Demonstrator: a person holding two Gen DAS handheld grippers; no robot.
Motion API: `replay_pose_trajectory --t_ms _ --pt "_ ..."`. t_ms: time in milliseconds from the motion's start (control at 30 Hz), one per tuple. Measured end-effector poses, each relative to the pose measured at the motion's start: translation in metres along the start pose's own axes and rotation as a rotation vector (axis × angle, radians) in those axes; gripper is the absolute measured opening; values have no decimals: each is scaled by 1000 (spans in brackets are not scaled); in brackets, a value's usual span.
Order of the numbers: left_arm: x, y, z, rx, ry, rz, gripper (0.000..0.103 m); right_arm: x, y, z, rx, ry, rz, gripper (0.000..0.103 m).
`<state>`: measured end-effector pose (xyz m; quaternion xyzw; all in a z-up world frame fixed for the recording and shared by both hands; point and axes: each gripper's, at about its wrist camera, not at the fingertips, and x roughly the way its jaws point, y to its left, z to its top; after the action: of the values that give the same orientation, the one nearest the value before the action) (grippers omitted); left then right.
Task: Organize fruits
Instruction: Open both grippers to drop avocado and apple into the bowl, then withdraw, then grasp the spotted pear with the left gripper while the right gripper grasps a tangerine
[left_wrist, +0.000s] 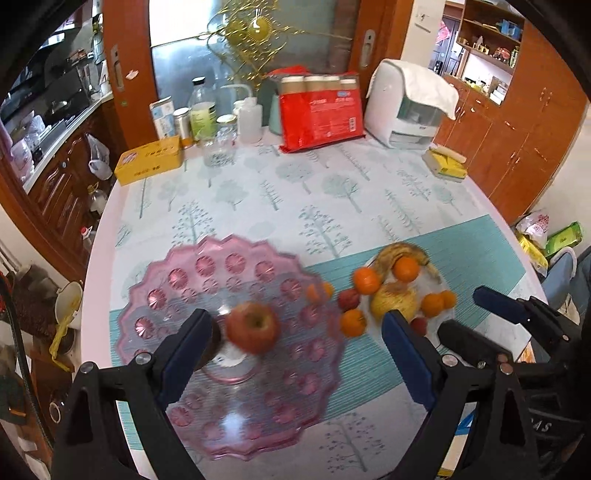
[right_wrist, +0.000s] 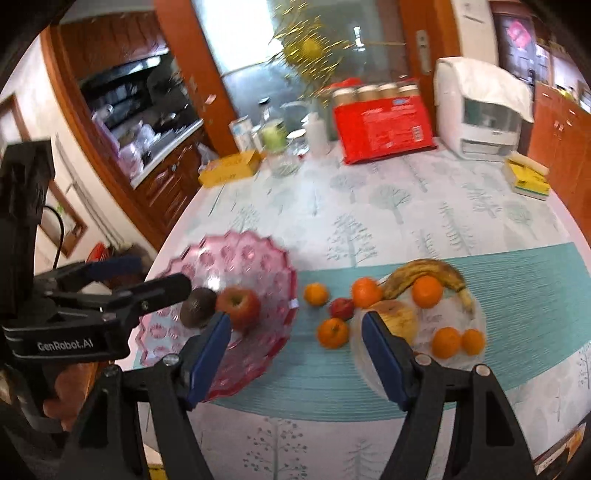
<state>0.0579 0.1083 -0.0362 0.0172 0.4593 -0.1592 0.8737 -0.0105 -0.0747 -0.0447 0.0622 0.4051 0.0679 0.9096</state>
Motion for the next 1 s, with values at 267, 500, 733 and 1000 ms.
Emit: replay_pose_trajectory --t_ms 267,500,733,1000 --pt "-8 -51 20 -31 -37 34 92 -37 -52 24 -49 -60 -107 74" --pt "-5 -90 26 -65 -34 68 92 -48 -94 34 -61 -60 -106 74" --pt "1 -114 24 -109 -33 95 92 -50 -122 34 -95 -45 -84 74" --pt "27 -131 15 -148 9 133 92 -31 -139 24 -144 11 -79 74"
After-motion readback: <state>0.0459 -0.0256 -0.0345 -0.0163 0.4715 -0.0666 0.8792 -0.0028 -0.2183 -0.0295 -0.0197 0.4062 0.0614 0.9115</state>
